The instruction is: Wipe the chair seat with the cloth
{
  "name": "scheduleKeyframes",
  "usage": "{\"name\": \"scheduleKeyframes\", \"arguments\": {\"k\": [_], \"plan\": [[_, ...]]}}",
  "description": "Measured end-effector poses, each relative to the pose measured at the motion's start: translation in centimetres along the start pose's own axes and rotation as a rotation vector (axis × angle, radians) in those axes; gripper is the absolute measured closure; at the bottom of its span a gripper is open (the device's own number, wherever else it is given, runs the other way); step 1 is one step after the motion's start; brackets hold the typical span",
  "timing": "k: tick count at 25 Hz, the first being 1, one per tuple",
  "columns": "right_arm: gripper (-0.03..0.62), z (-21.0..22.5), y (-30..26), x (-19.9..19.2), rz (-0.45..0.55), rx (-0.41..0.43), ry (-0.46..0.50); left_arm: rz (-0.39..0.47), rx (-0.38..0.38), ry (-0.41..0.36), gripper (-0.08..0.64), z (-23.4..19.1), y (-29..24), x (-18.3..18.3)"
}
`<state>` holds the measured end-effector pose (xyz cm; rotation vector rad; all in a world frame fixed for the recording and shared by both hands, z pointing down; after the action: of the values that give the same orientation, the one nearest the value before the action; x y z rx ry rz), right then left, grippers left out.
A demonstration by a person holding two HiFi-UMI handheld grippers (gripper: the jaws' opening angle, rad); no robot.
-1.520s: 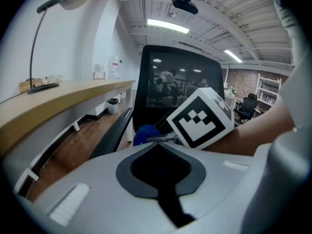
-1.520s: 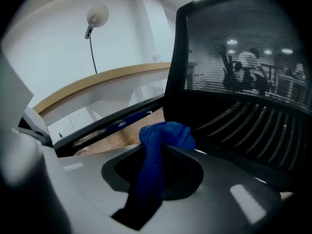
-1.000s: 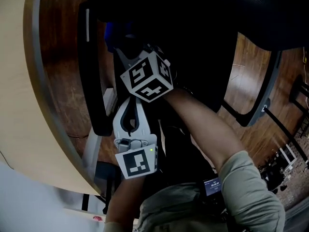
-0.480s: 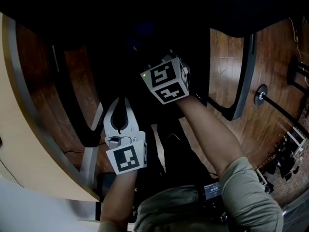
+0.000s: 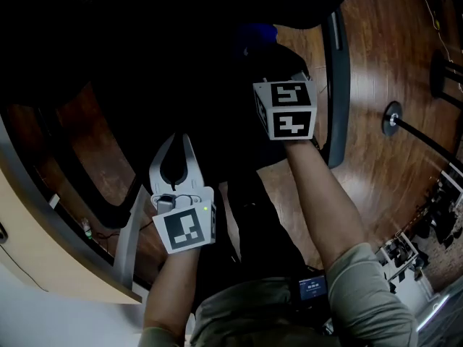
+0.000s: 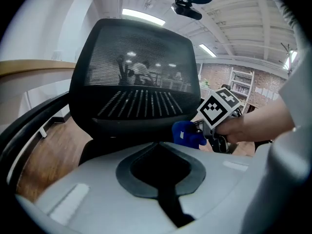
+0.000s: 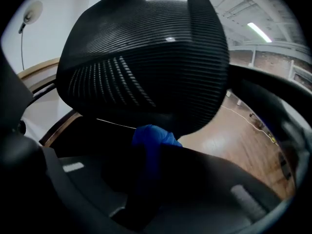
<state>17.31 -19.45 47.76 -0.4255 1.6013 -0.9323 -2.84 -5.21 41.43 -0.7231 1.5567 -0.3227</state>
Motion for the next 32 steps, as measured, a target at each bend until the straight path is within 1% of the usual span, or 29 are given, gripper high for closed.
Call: {"name": "scheduleKeyframes", "arguments": {"k": [4, 8, 11, 15, 18, 20, 22, 26, 29, 32], "plan": [[0.511, 2.5, 0.7, -1.8, -0.015, -0.072, -0.047, -0.008, -0.030, -0.016, 0.554, 1.8, -0.7, 0.0], [0.511, 3.1, 0.5, -3.7, -0.039, -0.090, -0.079, -0.017, -0.041, -0.020, 0.554, 2.7, -0.8, -0.8], [0.511, 3.8, 0.1, -4.9, -0.060, -0.086, -0.078, -0.022, -0.009, 0.000, 0.554, 2.8, -0.9, -1.5], [0.511, 4.2, 0.2, -5.0, -0.050, -0.088, -0.081, -0.002, 0.055, 0.028, 0.555, 1.7, -0.4, -1.8], [0.509, 3.3, 0.7, -4.9, -0.038, -0.094, -0.091, 0.007, 0.089, 0.045, 0.554, 0.2, 0.8, -2.1], [0.508, 2.0, 1.4, -4.3, -0.018, -0.082, -0.089, 0.021, 0.107, 0.057, 0.554, -1.0, 1.8, -2.2], [0.506, 0.2, 1.9, -3.3, 0.006, -0.041, -0.072, 0.038, 0.120, 0.061, 0.554, -2.0, 2.8, -1.7], [0.506, -5.6, 2.7, -0.5, 0.057, 0.095, -0.002, 0.074, 0.154, 0.042, 0.554, -4.2, 5.4, -0.1], [0.506, -11.8, 3.1, 1.5, 0.104, 0.227, 0.066, 0.091, 0.177, 0.070, 0.554, -6.3, 7.5, 0.8], [0.508, -19.2, 3.2, 2.1, 0.138, 0.379, 0.143, 0.108, 0.156, 0.100, 0.554, -8.2, 10.2, 0.3]]}}
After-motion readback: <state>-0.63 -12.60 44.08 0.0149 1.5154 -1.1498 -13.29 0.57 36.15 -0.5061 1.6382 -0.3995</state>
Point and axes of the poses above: the fingertips, and each gripper's own axes: y backward along the fingers, z to its right, x out of its top, the point moved 7 cm from there along y, backward along the fingers, and after that the axes turned 2 degrees about -y, right-handed, at the moved point
